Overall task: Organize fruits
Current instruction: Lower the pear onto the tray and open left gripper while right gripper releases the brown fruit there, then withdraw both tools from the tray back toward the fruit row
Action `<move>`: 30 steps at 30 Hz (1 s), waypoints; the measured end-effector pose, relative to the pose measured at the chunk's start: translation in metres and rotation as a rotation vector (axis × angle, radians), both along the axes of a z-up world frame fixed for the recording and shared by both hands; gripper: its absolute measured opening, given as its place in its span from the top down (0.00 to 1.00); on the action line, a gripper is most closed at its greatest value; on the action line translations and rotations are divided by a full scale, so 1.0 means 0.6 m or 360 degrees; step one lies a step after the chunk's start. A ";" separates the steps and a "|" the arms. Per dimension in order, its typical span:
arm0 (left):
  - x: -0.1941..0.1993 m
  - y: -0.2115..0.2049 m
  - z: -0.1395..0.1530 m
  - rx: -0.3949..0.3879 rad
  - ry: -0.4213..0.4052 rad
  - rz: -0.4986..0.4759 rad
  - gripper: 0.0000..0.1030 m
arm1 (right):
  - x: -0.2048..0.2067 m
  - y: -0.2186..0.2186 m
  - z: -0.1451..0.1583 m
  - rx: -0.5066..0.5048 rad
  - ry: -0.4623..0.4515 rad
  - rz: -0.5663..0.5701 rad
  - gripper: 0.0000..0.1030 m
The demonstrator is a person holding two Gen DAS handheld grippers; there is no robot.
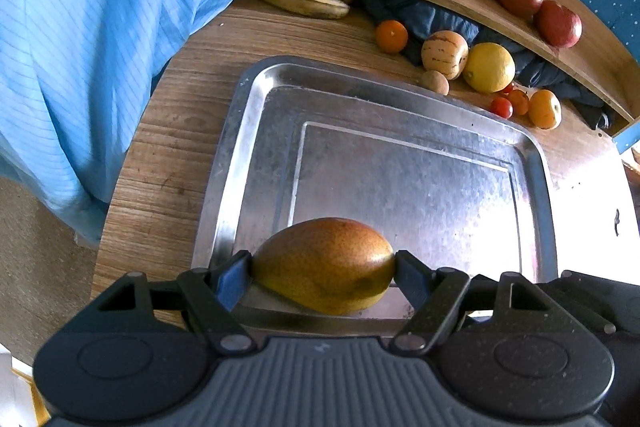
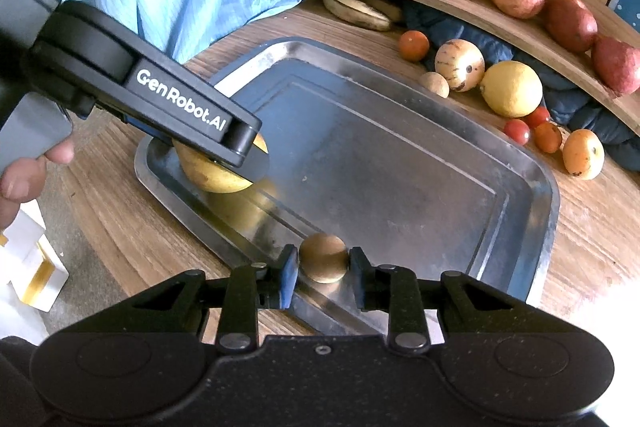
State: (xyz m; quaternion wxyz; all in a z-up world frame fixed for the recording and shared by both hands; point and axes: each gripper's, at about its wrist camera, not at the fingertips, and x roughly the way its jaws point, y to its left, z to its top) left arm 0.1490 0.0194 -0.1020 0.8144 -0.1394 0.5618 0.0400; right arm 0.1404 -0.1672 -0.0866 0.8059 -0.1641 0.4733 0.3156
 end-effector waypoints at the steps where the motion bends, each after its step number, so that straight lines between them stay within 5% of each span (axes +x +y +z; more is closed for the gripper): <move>1: 0.000 0.000 0.000 0.0003 0.0001 0.0000 0.22 | -0.001 -0.002 0.001 0.0003 -0.0002 -0.0003 0.69; 13: -0.011 -0.017 0.021 0.0059 -0.0061 -0.0049 0.14 | -0.014 -0.026 0.017 0.0077 -0.0007 -0.0043 0.41; 18: -0.028 -0.021 0.040 0.0126 -0.0104 -0.0091 0.02 | -0.023 -0.038 0.027 0.0102 -0.0004 -0.0069 0.25; 24: -0.053 -0.019 0.055 0.0216 -0.0074 -0.0177 0.01 | -0.026 -0.060 0.039 0.0139 0.0034 -0.0140 0.05; 30: -0.083 -0.032 0.053 0.0337 -0.0025 -0.0335 0.01 | -0.028 -0.081 0.039 0.0057 0.0064 -0.0170 0.02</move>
